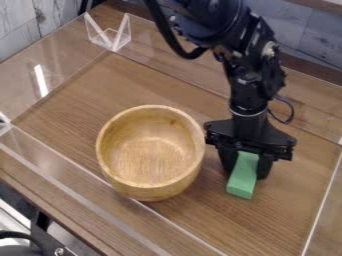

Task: Move green stick from inside the wooden bowl to the table next to it

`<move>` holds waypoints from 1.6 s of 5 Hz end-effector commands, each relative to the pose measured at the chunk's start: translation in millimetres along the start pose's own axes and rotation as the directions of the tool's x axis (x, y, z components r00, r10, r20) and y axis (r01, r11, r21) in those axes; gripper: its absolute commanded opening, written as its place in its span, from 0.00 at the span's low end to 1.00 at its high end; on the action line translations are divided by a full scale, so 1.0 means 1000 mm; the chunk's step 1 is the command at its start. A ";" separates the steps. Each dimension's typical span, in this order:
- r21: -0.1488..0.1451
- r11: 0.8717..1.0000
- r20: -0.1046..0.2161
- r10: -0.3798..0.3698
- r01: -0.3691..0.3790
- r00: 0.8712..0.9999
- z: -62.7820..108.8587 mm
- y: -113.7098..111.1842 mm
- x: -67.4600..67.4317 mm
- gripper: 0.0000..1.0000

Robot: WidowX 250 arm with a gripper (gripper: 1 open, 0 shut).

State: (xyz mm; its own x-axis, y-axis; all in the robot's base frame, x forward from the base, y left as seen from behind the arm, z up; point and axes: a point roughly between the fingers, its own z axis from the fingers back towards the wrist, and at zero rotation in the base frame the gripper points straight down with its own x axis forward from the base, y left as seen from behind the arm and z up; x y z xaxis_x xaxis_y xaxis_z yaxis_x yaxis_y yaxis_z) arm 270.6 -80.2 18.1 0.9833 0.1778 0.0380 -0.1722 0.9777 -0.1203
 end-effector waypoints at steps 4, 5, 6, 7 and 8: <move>0.000 1.000 -0.003 0.003 -0.003 1.000 0.012 0.003 -0.004 0.00; 0.002 1.000 -0.010 0.003 -0.003 1.000 0.013 0.003 -0.006 0.00; 0.003 1.000 -0.017 0.004 -0.003 1.000 0.013 0.004 -0.007 0.00; 0.004 1.000 -0.025 0.004 -0.003 1.000 0.014 0.004 -0.008 0.00; 0.005 1.000 -0.032 0.004 -0.004 0.999 0.014 0.005 -0.010 0.00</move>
State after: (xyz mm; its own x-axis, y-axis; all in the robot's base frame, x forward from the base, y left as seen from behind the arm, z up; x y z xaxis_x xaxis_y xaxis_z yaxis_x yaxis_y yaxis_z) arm 254.1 -77.5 19.1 0.9854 0.1675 -0.0314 -0.1698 0.9806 -0.0981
